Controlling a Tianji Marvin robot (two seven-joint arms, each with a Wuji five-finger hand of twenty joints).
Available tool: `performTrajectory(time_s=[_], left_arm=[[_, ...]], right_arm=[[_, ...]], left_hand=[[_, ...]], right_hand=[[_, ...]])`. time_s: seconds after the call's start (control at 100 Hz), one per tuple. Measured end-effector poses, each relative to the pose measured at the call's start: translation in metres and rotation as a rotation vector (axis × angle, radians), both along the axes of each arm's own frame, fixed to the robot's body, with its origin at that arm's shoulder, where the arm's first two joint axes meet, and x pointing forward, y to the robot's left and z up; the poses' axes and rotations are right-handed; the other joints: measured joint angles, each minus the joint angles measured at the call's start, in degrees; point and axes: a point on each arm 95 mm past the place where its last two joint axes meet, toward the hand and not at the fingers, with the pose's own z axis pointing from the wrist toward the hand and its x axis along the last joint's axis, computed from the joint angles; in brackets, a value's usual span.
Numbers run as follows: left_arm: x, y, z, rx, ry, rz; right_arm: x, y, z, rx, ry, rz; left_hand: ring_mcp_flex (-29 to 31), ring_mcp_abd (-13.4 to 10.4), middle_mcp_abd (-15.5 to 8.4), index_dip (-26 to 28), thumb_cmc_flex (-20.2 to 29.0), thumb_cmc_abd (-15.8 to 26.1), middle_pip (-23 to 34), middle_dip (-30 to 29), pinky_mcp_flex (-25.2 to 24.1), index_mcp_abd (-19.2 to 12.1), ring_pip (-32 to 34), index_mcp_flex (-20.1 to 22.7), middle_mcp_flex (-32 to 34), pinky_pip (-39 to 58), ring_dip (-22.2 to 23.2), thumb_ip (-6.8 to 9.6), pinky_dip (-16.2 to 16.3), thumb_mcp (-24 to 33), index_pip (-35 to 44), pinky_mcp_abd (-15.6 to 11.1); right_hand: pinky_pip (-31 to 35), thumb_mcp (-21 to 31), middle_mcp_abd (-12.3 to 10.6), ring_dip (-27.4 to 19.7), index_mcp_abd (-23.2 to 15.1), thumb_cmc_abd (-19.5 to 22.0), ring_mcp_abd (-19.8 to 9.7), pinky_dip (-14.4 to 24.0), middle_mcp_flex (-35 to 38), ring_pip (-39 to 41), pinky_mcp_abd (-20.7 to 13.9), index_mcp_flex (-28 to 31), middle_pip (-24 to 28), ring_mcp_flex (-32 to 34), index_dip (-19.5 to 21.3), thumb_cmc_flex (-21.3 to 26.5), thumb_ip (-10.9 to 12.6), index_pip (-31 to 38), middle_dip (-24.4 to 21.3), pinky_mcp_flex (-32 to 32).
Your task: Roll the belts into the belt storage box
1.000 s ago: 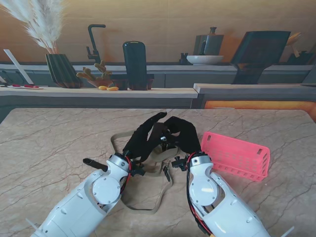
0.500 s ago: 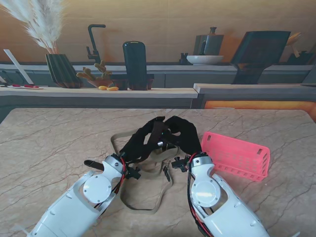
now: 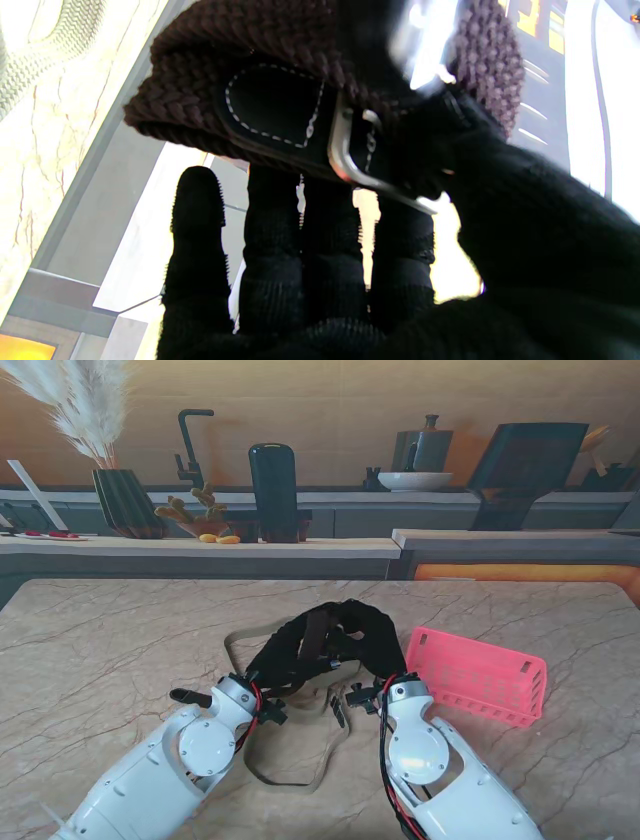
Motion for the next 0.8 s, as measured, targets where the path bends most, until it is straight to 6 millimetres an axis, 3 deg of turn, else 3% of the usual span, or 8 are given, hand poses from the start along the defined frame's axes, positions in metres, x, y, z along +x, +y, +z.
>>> performTrajectory(time_s=[0.12,0.28,0.51,0.68,0.8], left_arm=[[0.001,-0.003,0.000,-0.033,-0.001,0.088],[-0.002,-0.011,-0.003,-0.021,-0.022,0.087],[-0.004,-0.016,-0.004,-0.042,-0.021,0.129],[-0.003,-0.019,-0.004,-0.067,-0.022,0.193],[-0.003,-0.023,-0.003,-0.094,-0.009,0.206]], right_arm=[[-0.001,0.002,0.000,-0.004,0.002,0.008],[0.000,0.006,-0.001,-0.011,0.010,0.015],[0.002,0.011,-0.005,-0.016,0.020,0.007],[0.001,0.015,-0.006,-0.006,0.034,0.003],[0.001,0.016,-0.006,0.002,0.041,0.001]], left_hand=[[0.0,0.4,0.0,1.0,0.8,0.1,1.7,1.3,-0.3,0.3,1.6,0.0,0.0,2.4,0.9,0.00,1.4,0.6,0.0,0.1],[-0.2,0.4,0.0,1.4,1.4,0.8,3.1,1.7,-1.6,1.2,3.0,-0.1,0.0,7.2,1.5,0.00,2.3,0.4,0.0,0.4],[-0.2,1.3,0.0,2.2,3.2,3.7,4.8,2.2,-3.6,2.8,5.2,-0.2,0.0,14.0,2.4,0.00,2.9,-3.2,0.1,1.8],[0.0,1.3,0.0,7.5,9.0,7.0,9.0,4.6,-4.1,5.1,8.9,-0.2,1.5,21.8,3.6,-0.01,3.5,-6.4,9.6,2.2],[4.1,0.6,-1.1,10.9,11.8,7.0,11.6,5.2,-3.5,5.5,11.6,-0.2,5.2,26.6,3.6,-0.04,3.5,-6.2,17.8,2.2]], right_hand=[[-1.3,0.1,-0.1,-0.3,-3.0,0.0,-0.3,0.6,-1.6,1.1,0.0,-0.5,0.1,-5.9,0.0,-1.3,0.0,0.0,2.0,-3.1],[-2.8,0.3,0.6,-0.6,-5.2,0.0,-0.3,2.6,-10.8,3.9,-0.1,-1.0,5.6,-13.3,-0.9,-1.9,0.0,0.0,2.7,-7.9],[-3.1,0.6,2.4,-3.1,-7.9,0.0,-0.2,3.4,-19.4,2.5,-0.3,-1.3,7.4,-20.3,-2.4,-3.2,0.0,0.0,1.4,-12.3],[-3.2,0.6,2.7,-4.1,-8.5,0.1,0.0,3.4,-22.4,1.3,-0.8,-1.4,7.4,-22.8,-3.0,-3.5,0.0,0.0,0.0,-13.0],[-3.2,0.7,2.7,-4.7,-9.4,0.3,0.1,3.4,-22.6,0.6,-0.8,-1.8,7.4,-23.6,-3.7,-3.5,0.0,0.0,0.0,-13.6]])
